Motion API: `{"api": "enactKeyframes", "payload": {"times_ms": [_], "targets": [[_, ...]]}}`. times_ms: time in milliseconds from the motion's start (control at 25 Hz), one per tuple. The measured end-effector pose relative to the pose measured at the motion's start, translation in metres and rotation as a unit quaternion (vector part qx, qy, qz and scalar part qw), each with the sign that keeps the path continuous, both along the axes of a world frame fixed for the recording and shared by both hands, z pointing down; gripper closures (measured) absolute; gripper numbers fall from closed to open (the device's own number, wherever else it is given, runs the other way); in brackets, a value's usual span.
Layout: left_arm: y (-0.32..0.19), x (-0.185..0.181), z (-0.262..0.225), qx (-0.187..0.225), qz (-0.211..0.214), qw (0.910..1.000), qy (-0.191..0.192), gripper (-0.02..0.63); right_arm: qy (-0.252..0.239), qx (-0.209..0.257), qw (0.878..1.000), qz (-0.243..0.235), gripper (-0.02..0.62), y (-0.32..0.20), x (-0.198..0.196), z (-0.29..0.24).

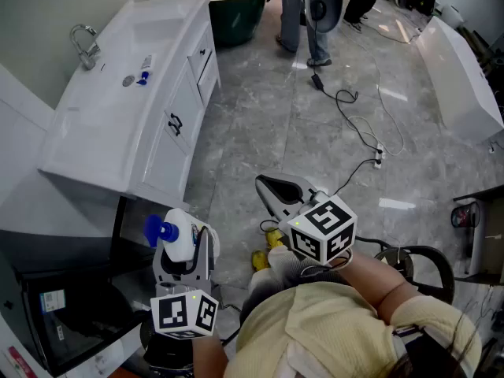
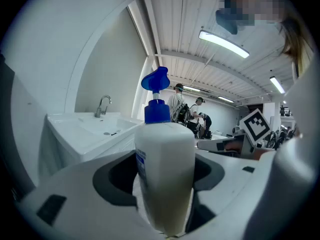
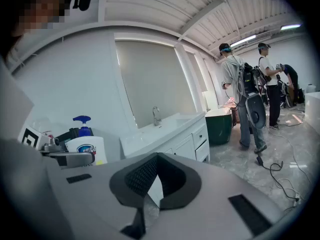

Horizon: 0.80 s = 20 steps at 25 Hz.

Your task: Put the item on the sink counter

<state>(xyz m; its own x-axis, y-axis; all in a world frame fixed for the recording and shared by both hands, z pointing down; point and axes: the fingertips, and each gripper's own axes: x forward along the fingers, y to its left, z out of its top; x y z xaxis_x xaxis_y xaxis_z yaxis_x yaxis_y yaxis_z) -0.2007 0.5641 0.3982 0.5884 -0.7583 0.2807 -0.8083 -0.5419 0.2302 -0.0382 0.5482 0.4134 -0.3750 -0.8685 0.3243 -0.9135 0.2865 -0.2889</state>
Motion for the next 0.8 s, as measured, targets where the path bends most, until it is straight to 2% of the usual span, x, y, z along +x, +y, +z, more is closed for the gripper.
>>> {"api": "enactKeyframes", "payload": {"times_ms": [360,800], "targets": [[0.057,0.001,-0.004,-0.001,-0.034,0.9994,-0.006,0.298,0.002,-0.004,1.0,-0.018,0.574,0.066,0.007,0.004],[0.086,0.029,-0.016,0.01,-0.029,0.9994,-0.014,0.298,-0.009,0.019,1.0,-0.01,0.572,0.089,0.025,-0.009]]}}
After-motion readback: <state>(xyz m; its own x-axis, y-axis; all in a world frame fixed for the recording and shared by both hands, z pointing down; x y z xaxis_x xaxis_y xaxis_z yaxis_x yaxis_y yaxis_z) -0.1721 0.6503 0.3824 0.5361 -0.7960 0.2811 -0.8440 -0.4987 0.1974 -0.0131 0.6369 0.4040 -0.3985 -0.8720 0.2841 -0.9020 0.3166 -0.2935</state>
